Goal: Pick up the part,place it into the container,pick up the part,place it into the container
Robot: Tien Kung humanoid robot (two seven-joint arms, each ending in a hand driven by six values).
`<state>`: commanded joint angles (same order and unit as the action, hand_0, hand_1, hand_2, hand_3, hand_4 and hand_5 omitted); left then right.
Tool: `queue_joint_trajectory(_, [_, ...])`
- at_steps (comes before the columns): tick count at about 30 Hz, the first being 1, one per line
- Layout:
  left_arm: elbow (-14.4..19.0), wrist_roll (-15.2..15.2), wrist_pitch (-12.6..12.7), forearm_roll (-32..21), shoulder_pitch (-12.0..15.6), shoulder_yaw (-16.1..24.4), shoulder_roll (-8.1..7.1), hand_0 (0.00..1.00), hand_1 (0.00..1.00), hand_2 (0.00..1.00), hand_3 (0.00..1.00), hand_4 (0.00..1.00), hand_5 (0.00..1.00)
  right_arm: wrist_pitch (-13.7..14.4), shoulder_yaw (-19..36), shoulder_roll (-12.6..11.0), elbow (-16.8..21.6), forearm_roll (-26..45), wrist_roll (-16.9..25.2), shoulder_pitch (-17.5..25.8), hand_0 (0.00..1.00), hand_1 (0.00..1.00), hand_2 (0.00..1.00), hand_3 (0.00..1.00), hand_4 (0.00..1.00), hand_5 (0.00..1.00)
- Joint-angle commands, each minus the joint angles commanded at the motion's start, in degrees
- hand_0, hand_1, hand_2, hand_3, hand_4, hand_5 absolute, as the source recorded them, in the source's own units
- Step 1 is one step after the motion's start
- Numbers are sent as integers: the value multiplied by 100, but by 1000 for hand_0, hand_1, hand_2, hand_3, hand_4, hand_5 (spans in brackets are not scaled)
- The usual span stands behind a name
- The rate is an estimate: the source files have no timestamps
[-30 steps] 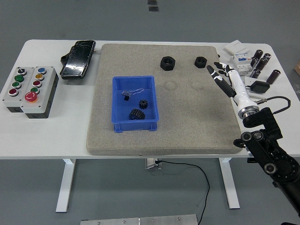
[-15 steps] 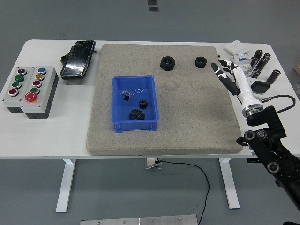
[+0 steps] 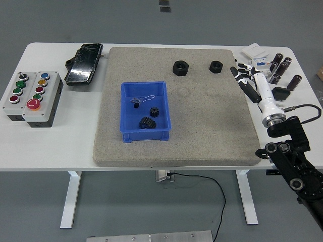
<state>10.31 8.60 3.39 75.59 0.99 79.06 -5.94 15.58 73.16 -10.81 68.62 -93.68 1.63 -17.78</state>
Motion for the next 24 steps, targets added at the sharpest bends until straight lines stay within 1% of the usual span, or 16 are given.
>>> queue_joint_trajectory(5, [0, -12, 10, -36, 13, -13, 5, 676, 673, 588, 629, 710, 294, 4, 60, 12, 49, -15, -9, 34, 882, 794, 803, 806, 998, 998])
queue_joint_trajectory(13, [0, -27, 34, -142, 70, -58, 21, 676, 674, 590, 631, 710, 293, -5, 183, 90, 252, -43, -36, 132, 879, 789, 800, 800, 998, 998])
queue_joint_trajectory(24, [0, -31, 28, -150, 56, -53, 16, 674, 669, 590, 634, 711, 295, -13, 260, 85, 300, -47, -53, 152, 877, 774, 797, 795, 998, 985])
